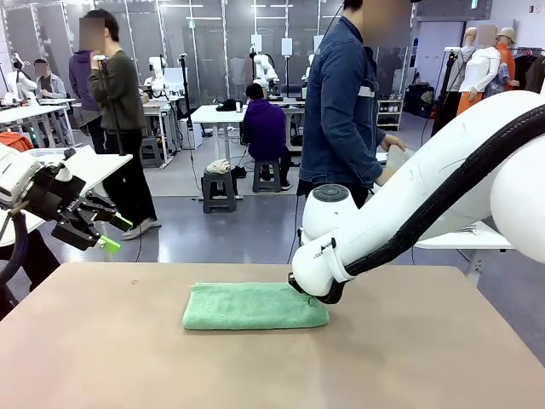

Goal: Fold the towels and place them in the basket.
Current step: When a person lays out a Towel with hook on the table, fold it in half twice.

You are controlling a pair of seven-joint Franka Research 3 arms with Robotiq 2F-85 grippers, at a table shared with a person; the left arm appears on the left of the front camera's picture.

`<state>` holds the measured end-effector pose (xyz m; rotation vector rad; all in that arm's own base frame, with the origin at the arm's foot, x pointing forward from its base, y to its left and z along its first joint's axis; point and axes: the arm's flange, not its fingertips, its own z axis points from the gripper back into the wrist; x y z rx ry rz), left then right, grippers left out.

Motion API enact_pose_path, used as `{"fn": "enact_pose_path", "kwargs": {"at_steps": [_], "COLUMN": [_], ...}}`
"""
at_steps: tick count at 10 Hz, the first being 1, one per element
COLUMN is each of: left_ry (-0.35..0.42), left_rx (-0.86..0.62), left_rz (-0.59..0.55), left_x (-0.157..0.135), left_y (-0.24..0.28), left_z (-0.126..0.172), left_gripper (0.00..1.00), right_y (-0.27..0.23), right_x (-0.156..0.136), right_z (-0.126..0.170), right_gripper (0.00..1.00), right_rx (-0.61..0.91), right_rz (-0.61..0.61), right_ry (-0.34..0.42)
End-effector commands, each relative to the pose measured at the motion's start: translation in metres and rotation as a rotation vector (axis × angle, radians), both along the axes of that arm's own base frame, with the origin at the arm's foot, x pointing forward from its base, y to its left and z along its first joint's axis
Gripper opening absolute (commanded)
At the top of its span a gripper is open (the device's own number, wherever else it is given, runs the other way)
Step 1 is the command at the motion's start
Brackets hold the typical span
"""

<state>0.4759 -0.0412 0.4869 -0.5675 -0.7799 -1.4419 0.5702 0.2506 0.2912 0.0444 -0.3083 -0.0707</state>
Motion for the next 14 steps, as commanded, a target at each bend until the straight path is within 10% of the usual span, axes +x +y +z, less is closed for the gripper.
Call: {"fn": "enact_pose_path", "kwargs": {"at_steps": [1,6,14], "left_ry": [-0.005,-0.005,-0.005], "left_rx": [-0.001,-0.001,-0.001], "left_rz": [0.003,0.003,0.003], "left_x": [0.001,0.001,0.001], "left_y": [-0.001,-0.001,-0.001], "left_z": [0.0,0.0,0.0], "left_gripper": [0.84,0.84,0.84], "right_y": [-0.035,-0.057,0.093], "right_x": [-0.014,-0.016,-0.035], "right_z": [0.011,0.04,0.09], "right_gripper": [0.0,0.0,0.0], "right_rx": [-0.004,0.027,0.021], "right_rz": [0.01,0.036,0.028], "right_ry": [0.004,-0.064,-0.069]}}
